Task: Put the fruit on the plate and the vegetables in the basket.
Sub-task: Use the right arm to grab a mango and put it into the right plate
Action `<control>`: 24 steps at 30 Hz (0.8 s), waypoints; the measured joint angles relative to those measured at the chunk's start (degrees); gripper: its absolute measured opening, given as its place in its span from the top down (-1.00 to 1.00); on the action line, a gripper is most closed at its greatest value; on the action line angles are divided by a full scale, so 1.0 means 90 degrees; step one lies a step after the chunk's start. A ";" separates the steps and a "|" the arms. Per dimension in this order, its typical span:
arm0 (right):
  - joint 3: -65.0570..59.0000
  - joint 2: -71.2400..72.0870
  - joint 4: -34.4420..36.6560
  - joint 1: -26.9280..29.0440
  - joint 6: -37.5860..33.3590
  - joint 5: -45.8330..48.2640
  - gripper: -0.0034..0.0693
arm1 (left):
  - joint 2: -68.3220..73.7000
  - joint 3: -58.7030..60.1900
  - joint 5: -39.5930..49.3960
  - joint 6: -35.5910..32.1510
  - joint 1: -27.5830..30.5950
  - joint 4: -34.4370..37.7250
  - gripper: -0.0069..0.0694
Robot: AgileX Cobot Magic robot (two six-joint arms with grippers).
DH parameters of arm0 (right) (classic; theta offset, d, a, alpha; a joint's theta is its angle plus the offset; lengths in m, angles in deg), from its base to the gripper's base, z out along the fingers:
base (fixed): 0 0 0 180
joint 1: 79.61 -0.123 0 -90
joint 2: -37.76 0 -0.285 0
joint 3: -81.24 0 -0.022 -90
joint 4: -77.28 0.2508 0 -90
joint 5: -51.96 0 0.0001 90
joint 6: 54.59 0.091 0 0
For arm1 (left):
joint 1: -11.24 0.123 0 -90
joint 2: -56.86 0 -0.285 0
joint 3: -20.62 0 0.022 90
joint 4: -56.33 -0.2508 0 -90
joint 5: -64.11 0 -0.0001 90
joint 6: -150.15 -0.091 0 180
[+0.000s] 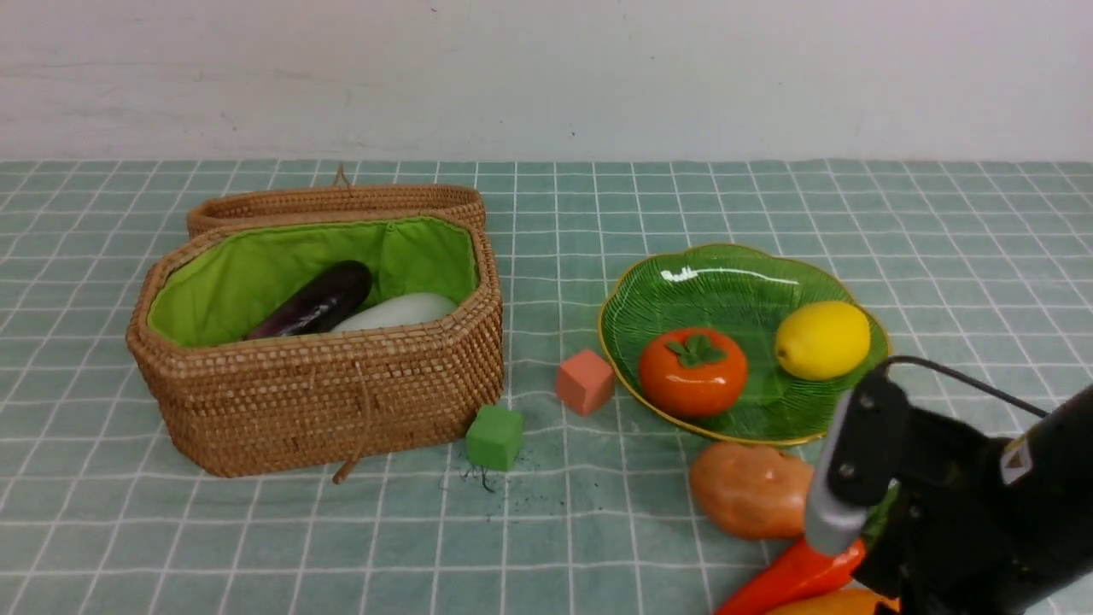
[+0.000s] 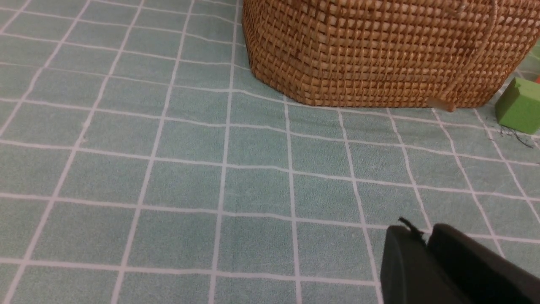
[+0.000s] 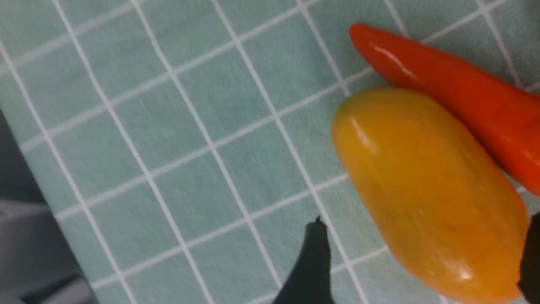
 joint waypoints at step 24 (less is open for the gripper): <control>0.0378 -0.1537 -0.1293 -0.0841 0.1135 -0.0061 -0.59 | 0.0000 0.0000 0.0000 0.0005 0.0000 0.0000 0.58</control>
